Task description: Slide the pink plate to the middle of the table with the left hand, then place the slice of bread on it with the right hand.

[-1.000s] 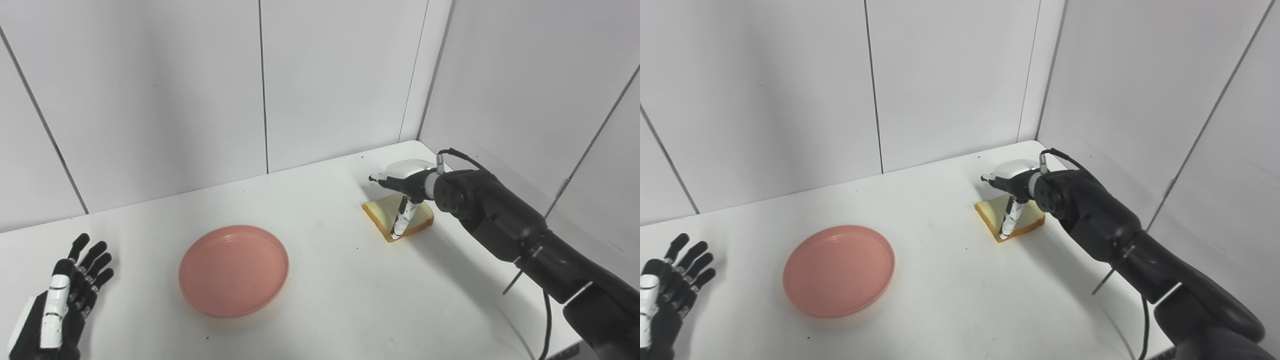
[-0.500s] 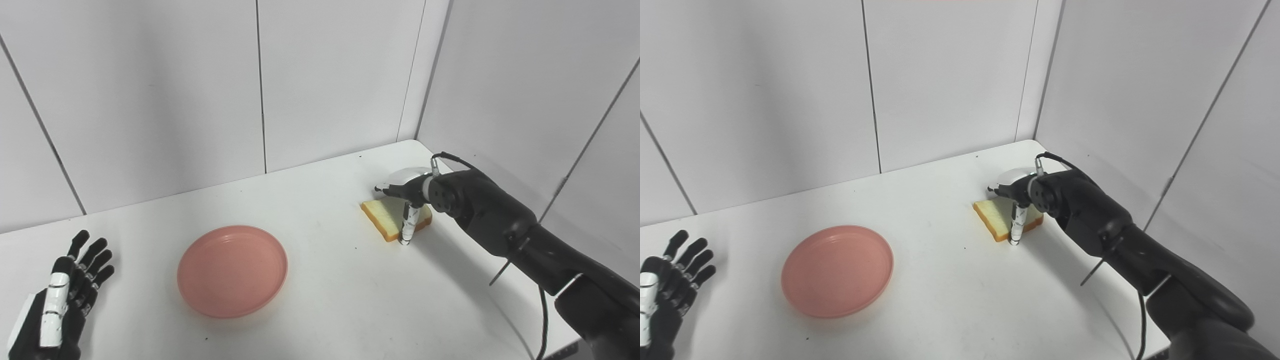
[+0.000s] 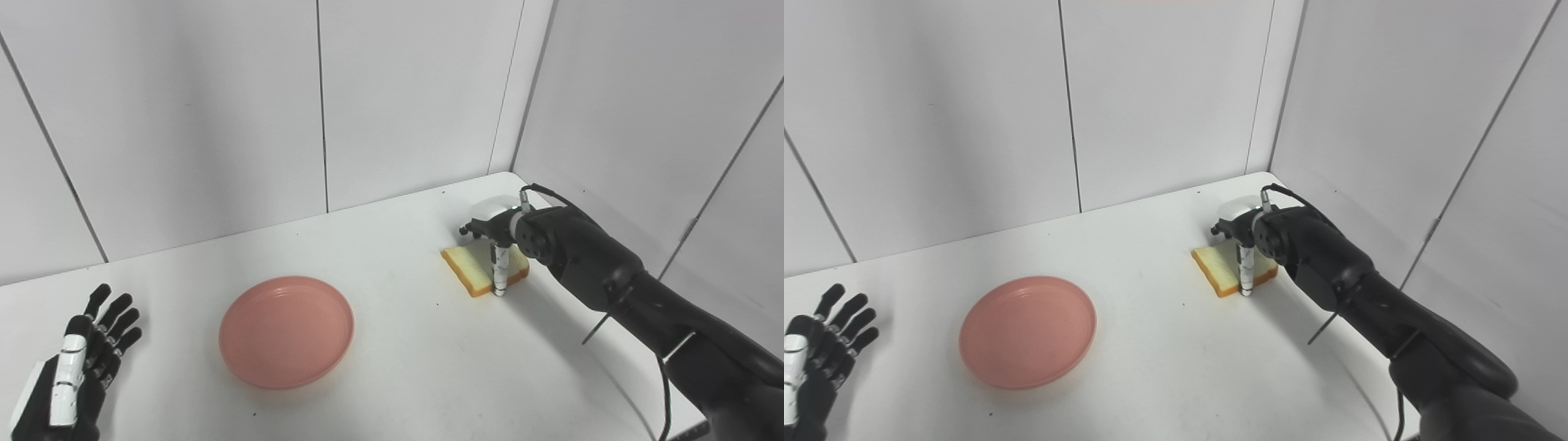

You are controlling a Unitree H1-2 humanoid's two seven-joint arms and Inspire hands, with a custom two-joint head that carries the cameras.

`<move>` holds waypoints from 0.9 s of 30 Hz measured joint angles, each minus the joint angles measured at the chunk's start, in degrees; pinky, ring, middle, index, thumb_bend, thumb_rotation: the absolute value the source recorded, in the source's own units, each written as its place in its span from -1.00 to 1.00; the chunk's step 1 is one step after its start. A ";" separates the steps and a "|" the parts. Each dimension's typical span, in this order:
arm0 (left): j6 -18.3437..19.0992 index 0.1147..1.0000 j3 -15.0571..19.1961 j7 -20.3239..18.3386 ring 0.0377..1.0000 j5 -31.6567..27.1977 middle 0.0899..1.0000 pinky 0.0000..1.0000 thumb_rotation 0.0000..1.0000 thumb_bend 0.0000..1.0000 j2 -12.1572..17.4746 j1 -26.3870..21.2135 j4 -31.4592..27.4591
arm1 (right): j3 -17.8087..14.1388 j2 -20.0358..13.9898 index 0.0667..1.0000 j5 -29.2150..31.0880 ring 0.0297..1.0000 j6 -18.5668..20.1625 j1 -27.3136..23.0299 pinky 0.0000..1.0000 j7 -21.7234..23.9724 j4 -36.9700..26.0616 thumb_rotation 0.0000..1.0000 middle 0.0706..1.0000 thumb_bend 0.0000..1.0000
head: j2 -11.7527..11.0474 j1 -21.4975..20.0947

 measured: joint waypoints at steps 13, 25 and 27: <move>0.02 0.95 -0.16 -0.03 0.90 -0.21 0.92 0.88 1.00 0.31 -0.03 0.06 -0.01 | -2.77 1.25 -0.13 2.48 -0.16 -5.38 2.45 -0.11 -9.69 1.32 -1.00 -0.04 0.04 | -0.35 0.44; 0.01 0.96 -0.60 -0.14 0.90 -0.13 0.92 0.89 1.00 0.35 0.02 0.06 0.32 | -3.63 2.18 -0.16 3.13 -0.12 -5.57 3.29 -0.02 -8.61 -4.83 -1.00 -0.03 0.04 | -1.23 2.46; 0.01 0.94 -0.83 -0.13 0.89 0.03 0.92 0.88 1.00 0.35 -0.07 0.06 0.34 | -4.19 2.05 -0.16 3.23 -0.13 -5.49 3.10 -0.02 -7.57 -6.70 -1.00 -0.03 0.04 | -1.40 3.07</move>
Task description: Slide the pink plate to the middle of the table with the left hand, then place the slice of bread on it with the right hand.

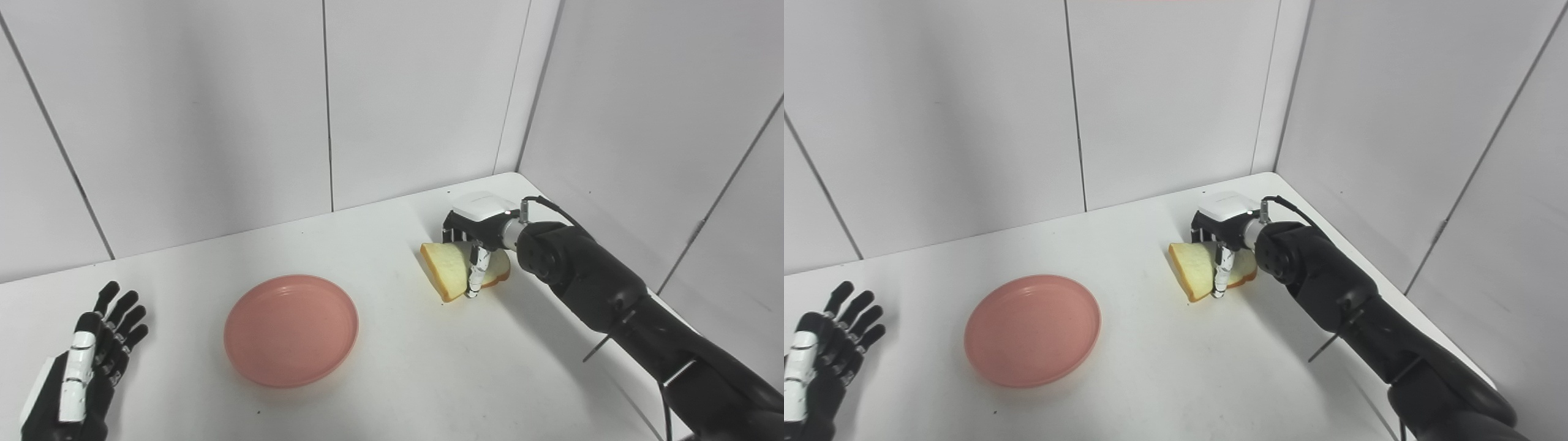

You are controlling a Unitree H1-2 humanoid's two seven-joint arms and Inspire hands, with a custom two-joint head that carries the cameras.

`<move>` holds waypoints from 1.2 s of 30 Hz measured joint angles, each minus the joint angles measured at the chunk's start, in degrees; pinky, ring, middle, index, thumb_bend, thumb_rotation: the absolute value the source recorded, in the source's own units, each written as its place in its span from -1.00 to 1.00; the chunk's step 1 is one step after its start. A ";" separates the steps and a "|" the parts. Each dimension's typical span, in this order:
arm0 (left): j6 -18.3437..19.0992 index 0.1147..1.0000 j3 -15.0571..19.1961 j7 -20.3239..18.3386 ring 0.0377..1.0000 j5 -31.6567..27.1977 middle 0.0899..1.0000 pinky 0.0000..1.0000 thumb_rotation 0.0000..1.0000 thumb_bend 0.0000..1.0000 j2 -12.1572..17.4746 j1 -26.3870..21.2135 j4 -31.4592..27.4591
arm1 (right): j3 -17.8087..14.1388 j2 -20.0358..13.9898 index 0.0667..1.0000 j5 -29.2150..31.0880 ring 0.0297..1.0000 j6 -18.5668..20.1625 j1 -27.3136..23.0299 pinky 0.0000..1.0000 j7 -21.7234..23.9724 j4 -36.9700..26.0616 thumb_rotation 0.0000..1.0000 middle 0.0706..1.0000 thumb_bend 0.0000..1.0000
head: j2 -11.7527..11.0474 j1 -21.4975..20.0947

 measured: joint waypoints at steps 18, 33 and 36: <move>-0.16 0.99 -1.63 0.45 0.95 1.58 0.98 0.91 1.00 0.21 -4.47 0.02 2.97 | -2.57 5.83 -0.10 0.30 -0.20 4.43 -8.00 -0.13 7.98 -13.09 -1.00 -0.05 0.04 | -4.57 12.40; -7.17 0.88 -1.76 3.55 0.88 3.12 0.90 0.88 1.00 0.13 -9.48 -2.08 10.90 | 0.80 15.07 0.04 3.18 -0.31 2.36 -13.71 -0.33 8.92 -11.90 -1.00 -0.10 0.01 | -5.45 22.59; -7.39 0.85 -2.62 4.51 0.85 5.06 0.87 0.85 1.00 0.15 -9.96 -2.12 10.89 | 2.11 17.22 -0.01 3.63 -0.26 0.72 -14.40 -0.26 8.40 -10.61 -1.00 -0.09 0.03 | -5.28 23.03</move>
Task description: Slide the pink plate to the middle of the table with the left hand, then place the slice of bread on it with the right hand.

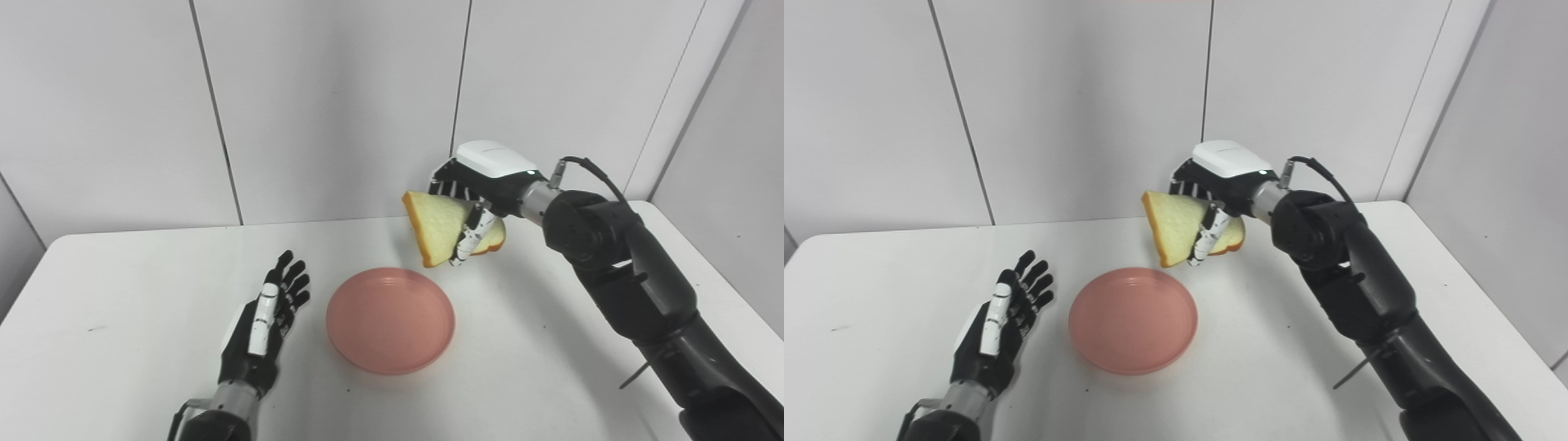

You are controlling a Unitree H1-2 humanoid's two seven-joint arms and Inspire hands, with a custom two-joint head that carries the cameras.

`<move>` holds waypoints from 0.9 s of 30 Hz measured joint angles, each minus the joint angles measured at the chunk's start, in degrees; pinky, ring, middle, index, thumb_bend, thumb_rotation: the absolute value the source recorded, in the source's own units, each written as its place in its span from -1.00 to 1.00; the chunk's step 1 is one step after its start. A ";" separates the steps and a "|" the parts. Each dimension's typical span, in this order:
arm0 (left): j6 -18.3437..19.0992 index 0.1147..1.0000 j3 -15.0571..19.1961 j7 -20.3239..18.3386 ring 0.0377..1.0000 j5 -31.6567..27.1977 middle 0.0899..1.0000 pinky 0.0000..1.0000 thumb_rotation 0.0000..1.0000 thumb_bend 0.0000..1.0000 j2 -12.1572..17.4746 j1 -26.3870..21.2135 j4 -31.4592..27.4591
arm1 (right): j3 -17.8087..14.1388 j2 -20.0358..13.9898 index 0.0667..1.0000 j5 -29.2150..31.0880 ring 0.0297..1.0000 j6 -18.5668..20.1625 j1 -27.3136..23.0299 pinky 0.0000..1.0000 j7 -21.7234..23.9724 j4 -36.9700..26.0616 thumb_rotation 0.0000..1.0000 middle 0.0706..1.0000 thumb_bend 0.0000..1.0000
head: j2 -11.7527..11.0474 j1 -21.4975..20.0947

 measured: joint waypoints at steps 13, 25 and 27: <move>0.01 0.79 -0.46 3.48 0.81 3.02 0.82 0.81 1.00 0.13 -1.52 0.02 -1.53 | 5.62 5.65 -0.06 -0.64 -0.25 -0.73 -1.61 -0.22 0.28 3.71 -1.00 -0.07 0.03 | 0.70 0.44; 0.27 0.87 -0.05 3.70 0.88 2.67 0.88 0.83 1.00 0.12 -1.61 0.00 -2.37 | 8.25 6.99 -0.07 -2.75 -0.24 -0.73 -1.52 -0.20 0.73 7.73 -1.00 -0.07 0.04 | 1.23 0.36; 0.42 0.86 -0.08 3.63 0.88 2.47 0.87 0.82 1.00 0.10 -1.64 -0.01 -2.48 | 8.41 7.13 -0.05 -2.77 -0.24 -0.75 -1.46 -0.19 0.66 8.11 -1.00 -0.11 0.04 | 1.67 0.18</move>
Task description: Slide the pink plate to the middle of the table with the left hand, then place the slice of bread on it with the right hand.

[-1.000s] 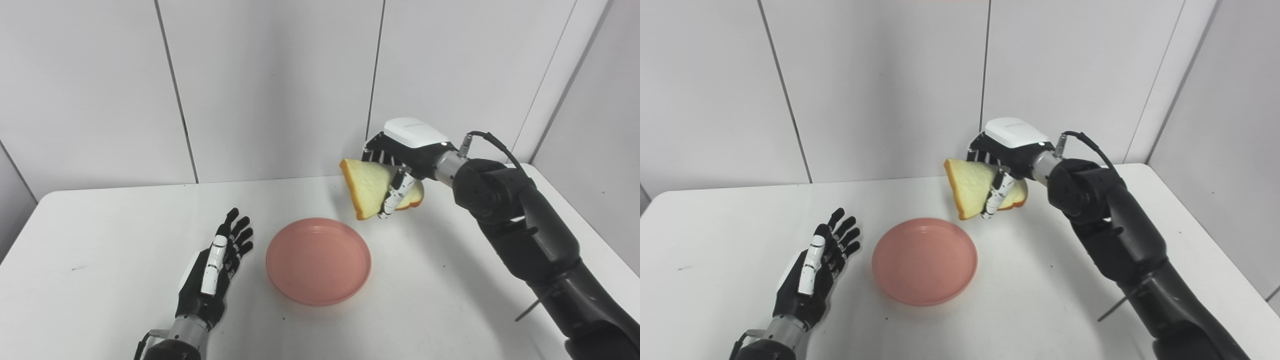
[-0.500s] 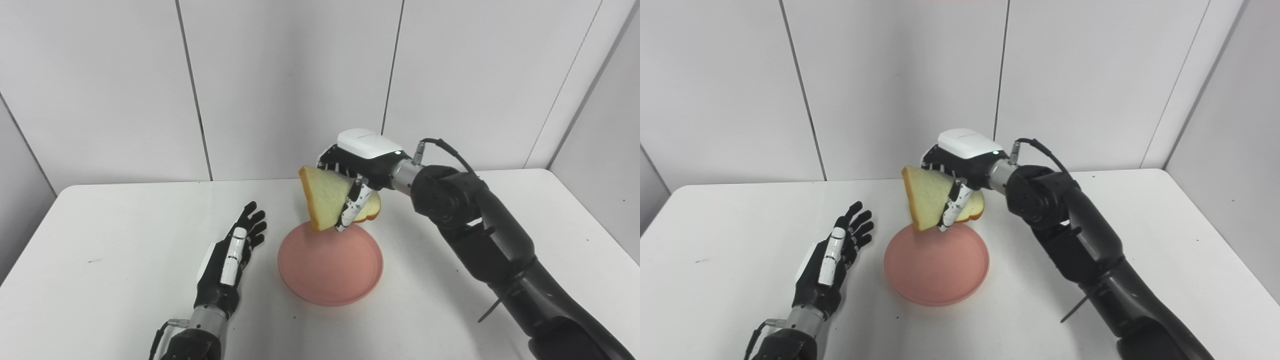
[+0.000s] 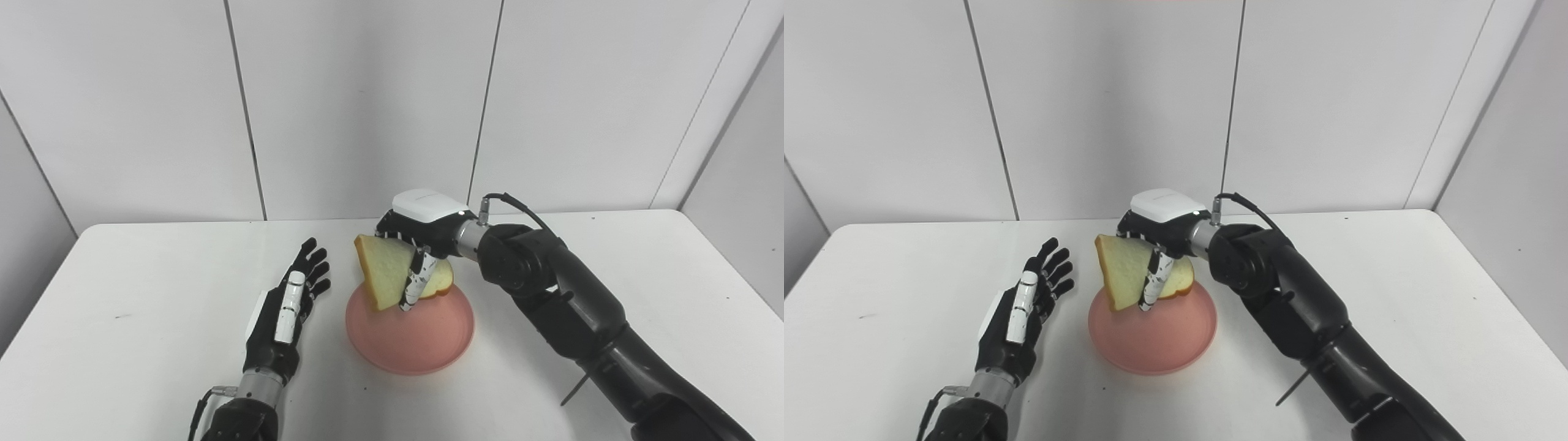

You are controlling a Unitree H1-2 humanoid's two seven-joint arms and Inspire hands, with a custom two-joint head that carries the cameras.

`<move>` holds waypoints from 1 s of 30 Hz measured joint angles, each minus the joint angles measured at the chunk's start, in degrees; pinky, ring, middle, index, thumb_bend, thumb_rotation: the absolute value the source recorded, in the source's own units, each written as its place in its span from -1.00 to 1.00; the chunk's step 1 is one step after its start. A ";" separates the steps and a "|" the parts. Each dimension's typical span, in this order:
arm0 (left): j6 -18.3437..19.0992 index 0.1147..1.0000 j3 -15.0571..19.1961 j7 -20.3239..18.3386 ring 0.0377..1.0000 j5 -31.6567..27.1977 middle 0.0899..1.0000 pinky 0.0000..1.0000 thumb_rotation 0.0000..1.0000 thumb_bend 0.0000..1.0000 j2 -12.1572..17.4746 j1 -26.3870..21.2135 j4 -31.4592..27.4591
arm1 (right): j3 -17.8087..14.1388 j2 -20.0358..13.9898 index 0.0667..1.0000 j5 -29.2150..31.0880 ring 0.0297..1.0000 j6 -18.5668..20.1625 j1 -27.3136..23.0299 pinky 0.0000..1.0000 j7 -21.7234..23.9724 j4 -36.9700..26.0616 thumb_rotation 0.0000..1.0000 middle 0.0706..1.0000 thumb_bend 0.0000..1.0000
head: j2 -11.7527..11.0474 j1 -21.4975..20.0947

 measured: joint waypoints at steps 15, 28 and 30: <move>2.18 0.86 0.03 -0.03 0.86 -0.75 0.87 0.79 1.00 0.14 -0.14 -0.01 -1.55 | 3.03 -0.63 0.03 -4.88 -0.32 0.01 0.22 -0.38 1.48 2.69 -1.00 -0.17 0.02 | 0.88 0.09; 3.17 0.87 0.02 0.05 0.87 -0.75 0.88 0.80 1.00 0.13 -0.18 -0.01 -2.04 | 4.00 0.01 -0.05 -5.52 -0.22 -0.04 1.61 -0.21 1.75 3.04 -1.00 -0.05 0.03 | 1.41 0.18; 3.28 0.88 0.02 0.03 0.87 -0.78 0.89 0.79 1.00 0.12 -0.19 -0.01 -2.30 | 4.08 0.14 -0.05 -5.28 -0.09 0.04 1.65 -0.12 3.43 2.90 -1.00 -0.08 0.05 | 1.58 0.18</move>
